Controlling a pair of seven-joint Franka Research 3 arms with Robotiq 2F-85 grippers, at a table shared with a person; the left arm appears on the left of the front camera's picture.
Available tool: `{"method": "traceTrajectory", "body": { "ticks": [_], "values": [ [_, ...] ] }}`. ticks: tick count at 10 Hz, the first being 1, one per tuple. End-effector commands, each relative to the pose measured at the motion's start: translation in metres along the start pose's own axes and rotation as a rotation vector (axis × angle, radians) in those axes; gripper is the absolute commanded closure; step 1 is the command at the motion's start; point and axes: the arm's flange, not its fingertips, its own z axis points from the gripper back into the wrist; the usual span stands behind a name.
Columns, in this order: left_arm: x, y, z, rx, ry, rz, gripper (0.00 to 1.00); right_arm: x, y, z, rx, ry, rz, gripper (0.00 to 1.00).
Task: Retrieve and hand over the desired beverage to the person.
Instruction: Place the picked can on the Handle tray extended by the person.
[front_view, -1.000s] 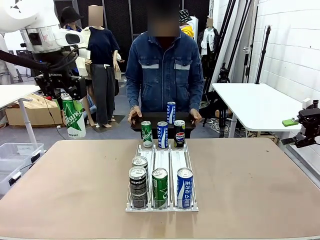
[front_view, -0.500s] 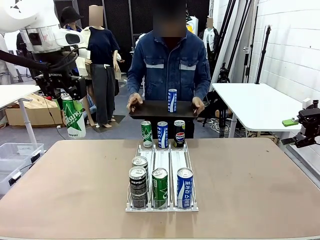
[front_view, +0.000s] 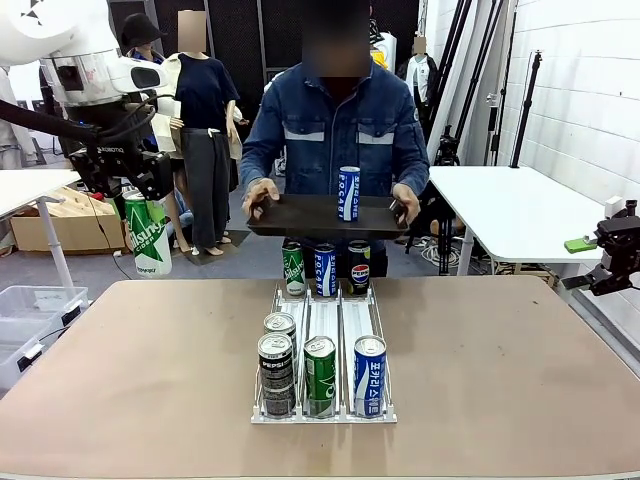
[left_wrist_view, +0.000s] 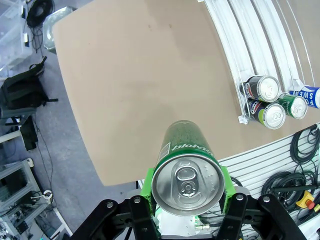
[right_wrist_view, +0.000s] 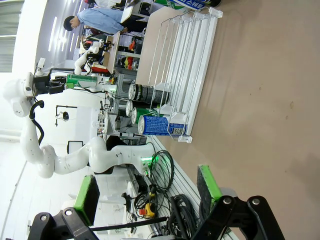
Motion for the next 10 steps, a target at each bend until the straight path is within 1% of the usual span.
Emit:
{"method": "traceTrajectory", "body": {
  "ticks": [1,10],
  "values": [
    [0.001,0.0019,0.0057,0.01,-0.008,0.004,1.0,0.0007,0.0001,-0.0009,-0.005,-0.002,-0.005,0.0],
    [0.001,0.0019,0.0057,0.01,-0.008,0.004,1.0,0.0007,0.0001,-0.0009,-0.005,-0.002,-0.005,0.0]
  ]
}}
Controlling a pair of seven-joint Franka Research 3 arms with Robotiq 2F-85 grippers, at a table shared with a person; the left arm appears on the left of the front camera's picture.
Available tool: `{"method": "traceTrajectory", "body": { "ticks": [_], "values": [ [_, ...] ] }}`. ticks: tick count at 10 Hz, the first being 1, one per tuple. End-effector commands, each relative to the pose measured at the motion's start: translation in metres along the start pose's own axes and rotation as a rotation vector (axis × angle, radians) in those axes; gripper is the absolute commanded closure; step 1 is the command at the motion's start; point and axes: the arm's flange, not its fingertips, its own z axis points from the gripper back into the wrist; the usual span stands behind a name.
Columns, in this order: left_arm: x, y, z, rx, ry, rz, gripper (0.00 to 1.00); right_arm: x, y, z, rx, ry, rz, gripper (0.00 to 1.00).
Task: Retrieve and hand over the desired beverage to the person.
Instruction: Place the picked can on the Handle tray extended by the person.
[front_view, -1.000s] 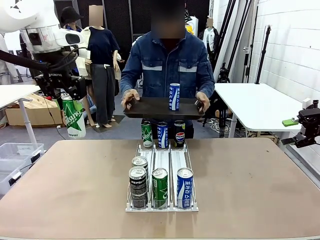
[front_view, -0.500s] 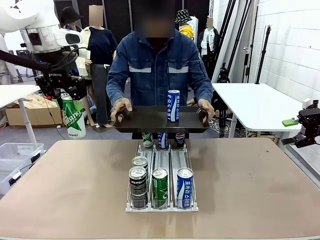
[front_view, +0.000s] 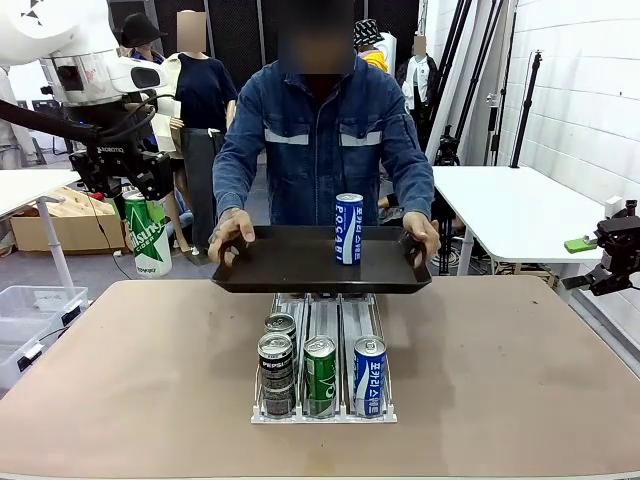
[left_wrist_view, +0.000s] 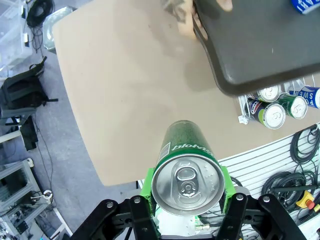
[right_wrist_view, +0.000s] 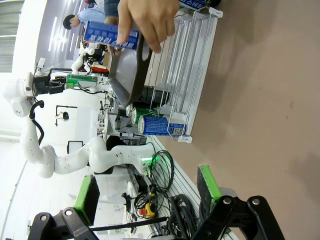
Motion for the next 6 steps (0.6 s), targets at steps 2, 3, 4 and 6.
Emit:
{"method": "traceTrajectory", "body": {
  "ticks": [2,3,4,6],
  "values": [
    [0.001,0.0019,0.0057,0.01,-0.008,0.004,1.0,0.0007,0.0001,-0.0009,-0.005,-0.002,-0.005,0.0],
    [0.001,0.0019,0.0057,0.01,-0.008,0.004,1.0,0.0007,0.0001,-0.0009,-0.005,-0.002,-0.005,0.0],
    [0.001,0.0019,0.0057,0.01,-0.008,0.004,1.0,0.0007,0.0001,-0.0009,-0.005,-0.002,-0.005,0.0],
    [0.001,0.0019,0.0057,0.01,-0.008,0.004,1.0,0.0007,0.0001,-0.0009,-0.005,-0.002,-0.005,0.0]
  ]
}}
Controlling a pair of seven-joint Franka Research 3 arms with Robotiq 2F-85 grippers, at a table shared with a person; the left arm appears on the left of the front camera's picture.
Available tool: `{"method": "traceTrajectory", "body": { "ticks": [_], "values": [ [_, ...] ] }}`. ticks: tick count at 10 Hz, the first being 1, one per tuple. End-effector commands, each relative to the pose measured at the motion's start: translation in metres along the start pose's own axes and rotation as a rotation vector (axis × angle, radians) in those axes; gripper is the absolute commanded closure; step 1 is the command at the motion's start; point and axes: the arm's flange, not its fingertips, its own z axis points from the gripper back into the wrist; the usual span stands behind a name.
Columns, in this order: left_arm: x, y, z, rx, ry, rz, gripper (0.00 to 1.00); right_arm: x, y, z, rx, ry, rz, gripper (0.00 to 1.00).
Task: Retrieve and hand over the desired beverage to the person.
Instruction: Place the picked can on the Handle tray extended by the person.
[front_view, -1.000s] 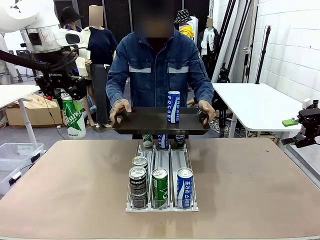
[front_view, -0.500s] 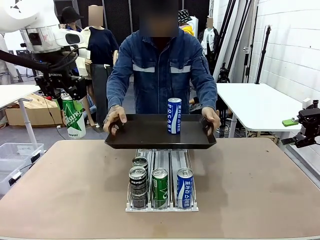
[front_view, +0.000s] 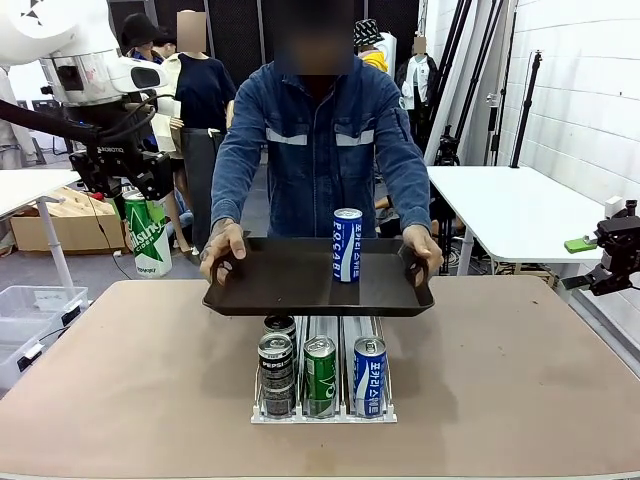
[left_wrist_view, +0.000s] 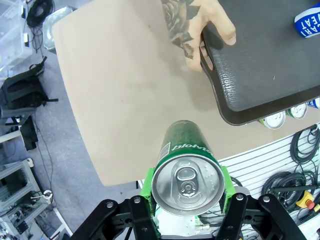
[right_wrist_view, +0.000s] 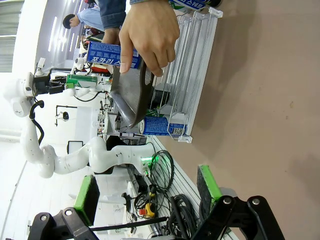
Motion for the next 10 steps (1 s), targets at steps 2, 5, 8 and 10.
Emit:
{"method": "traceTrajectory", "body": {
  "ticks": [2,5,8,10],
  "values": [
    [0.0,0.0,0.0,0.0,0.0,0.0,1.0,0.001,0.0,-0.001,-0.005,-0.002,-0.005,0.0],
    [0.013,-0.017,-0.002,-0.068,-0.018,-0.045,1.0,0.001,0.0,-0.001,-0.005,-0.002,-0.005,0.0],
    [0.034,-0.045,-0.005,-0.073,-0.025,-0.099,1.0,0.001,0.0,-0.001,-0.005,-0.002,-0.005,0.0],
    [0.045,-0.064,0.0,-0.055,-0.013,-0.146,1.0,0.001,0.0,-0.001,-0.005,-0.002,-0.005,0.0]
  ]
}}
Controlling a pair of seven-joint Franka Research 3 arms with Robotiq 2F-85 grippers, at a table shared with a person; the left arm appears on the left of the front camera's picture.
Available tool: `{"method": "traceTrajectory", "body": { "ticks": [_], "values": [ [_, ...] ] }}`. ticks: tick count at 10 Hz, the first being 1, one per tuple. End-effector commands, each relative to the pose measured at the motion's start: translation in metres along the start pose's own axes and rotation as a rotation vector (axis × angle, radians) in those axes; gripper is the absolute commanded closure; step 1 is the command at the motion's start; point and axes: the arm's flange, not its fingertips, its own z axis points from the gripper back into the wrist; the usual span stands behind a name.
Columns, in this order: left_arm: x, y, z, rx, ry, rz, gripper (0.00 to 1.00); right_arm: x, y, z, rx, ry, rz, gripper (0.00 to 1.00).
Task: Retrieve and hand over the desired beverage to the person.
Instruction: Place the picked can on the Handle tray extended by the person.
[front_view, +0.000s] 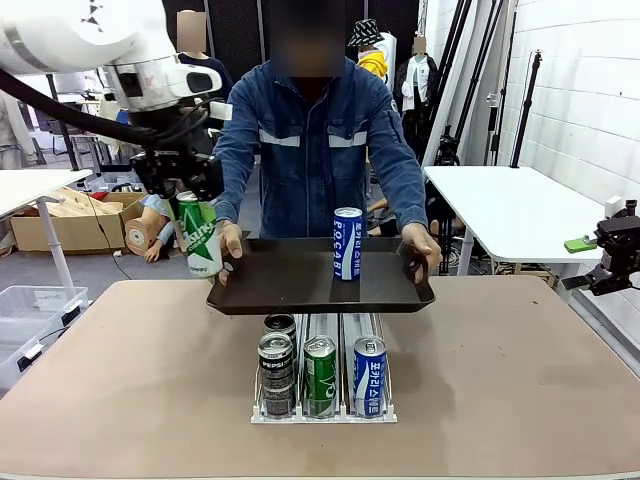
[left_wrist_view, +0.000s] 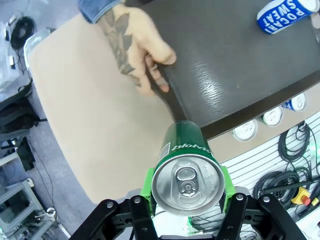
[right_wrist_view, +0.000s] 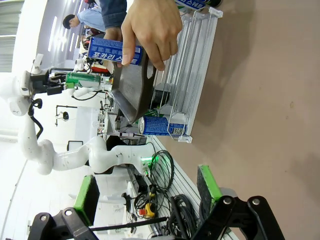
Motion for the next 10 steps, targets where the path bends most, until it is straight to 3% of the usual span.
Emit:
{"method": "traceTrajectory", "body": {
  "ticks": [1,6,10],
  "values": [
    [0.016,-0.012,0.014,-0.003,-0.002,-0.063,1.0,0.001,0.0,-0.001,-0.005,-0.003,-0.005,0.0],
    [0.059,-0.063,-0.012,-0.012,0.024,-0.198,1.0,0.001,0.0,-0.001,-0.005,-0.003,-0.005,0.0],
    [0.092,-0.063,-0.034,0.007,0.011,-0.18,1.0,0.001,0.0,-0.001,-0.005,-0.003,-0.005,0.0]
  ]
}}
